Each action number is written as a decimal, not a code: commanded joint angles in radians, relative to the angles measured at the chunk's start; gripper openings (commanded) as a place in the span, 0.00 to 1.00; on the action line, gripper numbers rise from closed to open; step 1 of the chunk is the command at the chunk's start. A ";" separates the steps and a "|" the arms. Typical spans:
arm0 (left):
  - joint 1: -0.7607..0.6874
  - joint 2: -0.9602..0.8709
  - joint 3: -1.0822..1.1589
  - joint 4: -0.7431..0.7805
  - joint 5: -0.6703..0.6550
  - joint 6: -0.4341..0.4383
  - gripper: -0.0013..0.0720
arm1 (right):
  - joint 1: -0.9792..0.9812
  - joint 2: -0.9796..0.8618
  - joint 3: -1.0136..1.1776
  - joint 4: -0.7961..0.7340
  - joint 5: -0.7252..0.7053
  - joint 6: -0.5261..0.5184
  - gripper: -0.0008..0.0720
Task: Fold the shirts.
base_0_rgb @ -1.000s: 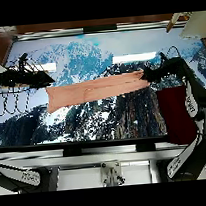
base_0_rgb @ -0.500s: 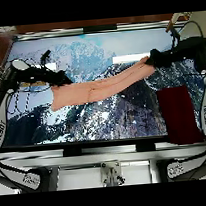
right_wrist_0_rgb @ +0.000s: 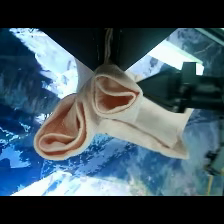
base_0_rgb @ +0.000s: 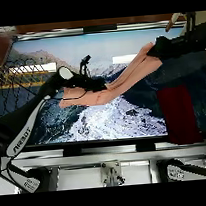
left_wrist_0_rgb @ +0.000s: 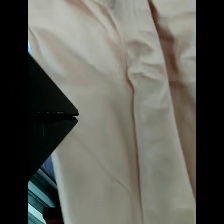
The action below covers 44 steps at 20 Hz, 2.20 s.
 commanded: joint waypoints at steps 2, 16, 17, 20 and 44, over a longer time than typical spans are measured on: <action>-0.107 -0.080 0.000 -0.142 0.148 -0.040 0.05 | 0.006 0.066 0.001 0.000 -0.067 0.001 0.12; 0.126 0.171 0.000 -0.037 -0.008 0.062 0.05 | 0.118 0.064 0.001 0.035 0.143 0.001 0.12; 0.170 0.232 0.000 0.014 -0.047 0.062 0.05 | 0.172 0.043 0.001 0.034 0.175 0.000 0.12; 0.385 0.454 0.000 0.107 -0.135 0.054 0.05 | 0.415 -0.119 0.001 0.031 0.328 0.000 0.12; 0.749 0.791 0.000 0.107 -0.258 0.047 0.05 | 0.775 -0.521 0.001 0.132 0.788 0.143 0.71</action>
